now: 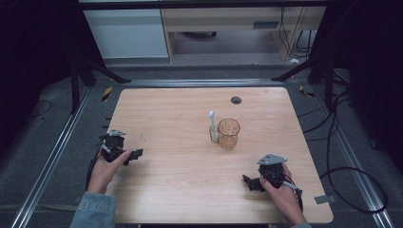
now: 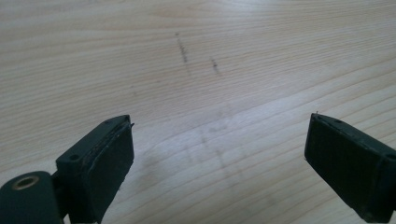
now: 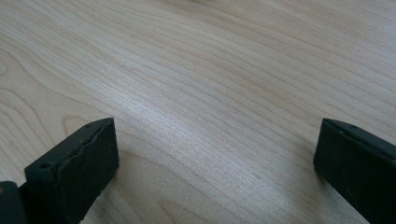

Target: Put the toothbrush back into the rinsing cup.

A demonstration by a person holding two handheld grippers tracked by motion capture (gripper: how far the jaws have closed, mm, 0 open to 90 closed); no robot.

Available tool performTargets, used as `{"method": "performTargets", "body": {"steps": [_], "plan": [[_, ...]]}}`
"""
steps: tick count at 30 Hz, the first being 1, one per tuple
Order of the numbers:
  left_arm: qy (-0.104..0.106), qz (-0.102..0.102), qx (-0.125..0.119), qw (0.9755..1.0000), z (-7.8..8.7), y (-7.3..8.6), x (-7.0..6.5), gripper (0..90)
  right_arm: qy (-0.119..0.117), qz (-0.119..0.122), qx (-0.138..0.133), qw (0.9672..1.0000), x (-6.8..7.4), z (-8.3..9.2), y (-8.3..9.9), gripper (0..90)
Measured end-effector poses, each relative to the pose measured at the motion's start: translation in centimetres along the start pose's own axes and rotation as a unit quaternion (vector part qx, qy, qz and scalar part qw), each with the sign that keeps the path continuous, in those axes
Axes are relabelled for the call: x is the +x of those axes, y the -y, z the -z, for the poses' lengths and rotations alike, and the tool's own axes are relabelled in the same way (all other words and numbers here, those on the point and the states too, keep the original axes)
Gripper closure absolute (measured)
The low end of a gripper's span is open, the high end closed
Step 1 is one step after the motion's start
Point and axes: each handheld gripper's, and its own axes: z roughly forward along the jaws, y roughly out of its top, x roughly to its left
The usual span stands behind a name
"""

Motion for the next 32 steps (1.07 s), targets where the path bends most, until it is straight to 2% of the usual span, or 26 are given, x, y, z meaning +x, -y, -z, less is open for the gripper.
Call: {"method": "performTargets", "body": {"steps": [2,5,11,17,21,22,26,27,32], "plan": [[-0.007,0.010,-0.004,0.9999,-0.1,0.4,0.8,7.6,0.000,0.000,0.000,1.0000,0.0,0.0,0.0,0.4],[-0.011,0.015,-0.003,0.9998,-0.4,0.6,1.3,7.8,0.000,0.000,0.000,1.0000,0.0,0.0,0.0,0.4],[-0.024,-0.001,0.006,0.9997,-1.2,1.0,1.5,7.6,0.000,0.000,0.000,1.0000,0.0,0.0,0.0,0.4],[-0.012,-0.004,0.007,0.9999,-2.1,1.3,1.5,6.5,-0.001,0.000,0.000,1.0000,0.0,0.0,0.0,0.4],[-0.013,-0.002,-0.005,0.9999,-2.3,1.5,1.5,5.4,0.000,0.000,0.000,1.0000,0.0,0.0,0.0,0.4],[-0.011,-0.006,-0.017,0.9998,-2.5,1.7,1.5,5.1,0.000,0.000,0.000,1.0000,0.0,0.0,0.0,0.4],[-0.025,-0.046,-0.031,0.9981,-3.1,2.0,1.2,2.9,-0.001,0.000,0.000,1.0000,0.0,0.0,0.0,0.4],[-0.021,-0.048,-0.040,0.9978,-3.3,2.2,1.2,0.9,-0.001,0.000,0.000,1.0000,0.0,0.0,0.0,0.4],[-0.024,-0.046,-0.041,0.9978,-3.3,2.1,1.2,0.0,0.000,0.000,0.000,1.0000,0.0,0.0,0.0,0.4]]}}
